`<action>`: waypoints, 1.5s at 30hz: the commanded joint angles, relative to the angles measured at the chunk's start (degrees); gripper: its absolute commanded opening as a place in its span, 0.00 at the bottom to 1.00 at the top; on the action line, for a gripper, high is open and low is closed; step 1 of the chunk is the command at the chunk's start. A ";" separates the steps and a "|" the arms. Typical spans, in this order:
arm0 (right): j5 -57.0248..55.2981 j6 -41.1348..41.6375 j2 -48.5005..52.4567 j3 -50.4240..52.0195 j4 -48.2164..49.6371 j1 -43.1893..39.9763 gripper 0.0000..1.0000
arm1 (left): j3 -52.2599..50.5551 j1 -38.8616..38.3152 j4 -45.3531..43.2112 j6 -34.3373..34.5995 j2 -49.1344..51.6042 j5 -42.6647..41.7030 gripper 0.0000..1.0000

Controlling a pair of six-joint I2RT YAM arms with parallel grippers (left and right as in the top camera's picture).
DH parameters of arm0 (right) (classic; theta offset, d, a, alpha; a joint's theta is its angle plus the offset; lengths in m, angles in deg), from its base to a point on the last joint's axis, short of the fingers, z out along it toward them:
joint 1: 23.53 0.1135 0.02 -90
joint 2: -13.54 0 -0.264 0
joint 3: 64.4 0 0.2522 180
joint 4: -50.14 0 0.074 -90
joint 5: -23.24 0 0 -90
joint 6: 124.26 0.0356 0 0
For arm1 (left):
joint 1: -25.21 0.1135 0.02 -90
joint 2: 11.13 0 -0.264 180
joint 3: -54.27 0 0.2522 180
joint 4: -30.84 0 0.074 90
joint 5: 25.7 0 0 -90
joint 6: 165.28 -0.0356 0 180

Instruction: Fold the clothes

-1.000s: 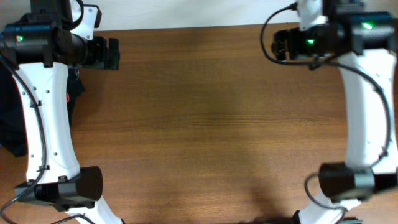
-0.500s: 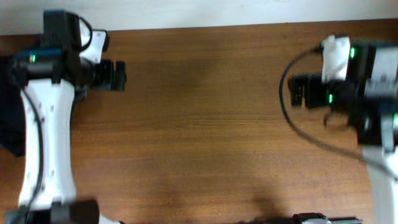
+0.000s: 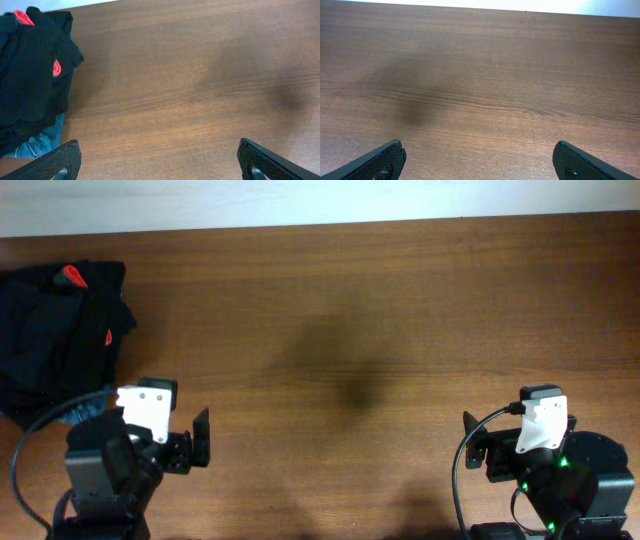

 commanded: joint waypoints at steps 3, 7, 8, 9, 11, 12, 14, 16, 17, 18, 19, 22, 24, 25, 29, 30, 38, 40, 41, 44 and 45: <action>-0.66 0.50 -0.11 0.42 0.04 -0.37 0.99 | -1.33 0.13 3.41 -1.11 -2.03 0.74 0.99; -0.66 0.50 -0.11 0.42 -0.37 -0.37 0.99 | -1.33 0.13 3.41 -1.11 -2.03 0.74 0.99; -0.66 0.50 -0.11 0.42 -0.35 -0.37 0.99 | -1.33 0.13 3.41 -1.11 -2.03 0.74 0.99; -0.66 0.50 -0.11 0.42 -0.35 -0.37 0.98 | -1.33 0.13 3.41 -1.14 -2.03 0.74 0.99; -0.66 0.48 -0.11 0.42 -0.35 -0.37 0.99 | -1.33 0.13 3.41 -1.11 -2.03 0.74 0.99; -0.66 0.50 -0.11 0.42 -0.39 -0.37 0.99 | -1.33 0.13 3.41 -1.11 -2.03 0.76 0.99; -0.66 0.50 -0.11 0.42 -1.29 -0.37 0.99 | -1.33 0.13 3.41 -1.14 -2.03 0.74 0.99; -0.66 0.48 -0.11 0.42 -1.92 -0.37 0.99 | -1.33 0.13 3.41 -1.14 -2.03 0.76 0.99; -0.68 0.46 -0.59 0.55 -1.81 -0.33 0.99 | -1.33 0.13 3.41 -1.14 -2.03 0.74 0.99; -0.66 0.46 -1.46 0.74 -1.88 -0.33 0.99 | -1.33 0.13 3.41 -1.14 -2.03 0.76 0.99; -0.68 0.46 -2.82 1.29 -1.86 -0.33 0.99 | -1.33 0.13 3.41 -1.14 -2.03 0.74 0.99; -0.85 0.26 -9.31 6.01 -1.36 -0.33 0.99 | -1.33 0.13 3.41 -1.14 -2.03 0.76 0.99; -0.70 0.28 -15.47 11.13 0.63 -0.31 0.99 | -1.33 0.13 3.41 -1.11 -2.03 0.74 0.99; -0.48 0.31 -18.43 13.62 2.12 -0.31 0.99 | -1.33 0.13 3.41 -1.14 -2.03 0.74 0.99; 1.09 0.28 -27.87 23.56 11.45 -0.33 0.99 | -1.33 0.13 3.41 -1.11 -2.03 0.76 0.99; 1.62 0.28 -27.26 25.70 15.43 -0.28 0.99 | -1.33 0.13 3.41 -1.11 -2.03 0.76 0.99; 0.66 -1.51 -27.93 43.32 46.58 -0.22 0.99 | -1.33 0.13 3.41 -1.14 -2.03 0.74 0.99; 0.66 -1.84 -27.93 48.48 54.25 -0.22 0.99 | -1.33 0.13 3.41 -1.14 -2.03 0.74 0.99; 0.68 -2.67 -27.93 50.27 56.43 -0.22 0.99 | -1.33 0.13 3.41 -1.14 -2.03 0.74 0.99; -1.09 -3.17 -27.93 51.52 52.19 -0.17 0.99 | -1.33 0.13 3.41 -1.11 -2.03 0.74 0.99; -1.03 -3.17 -27.93 51.52 52.39 -0.15 0.99 | -1.33 0.13 3.41 -1.11 -2.03 0.74 0.99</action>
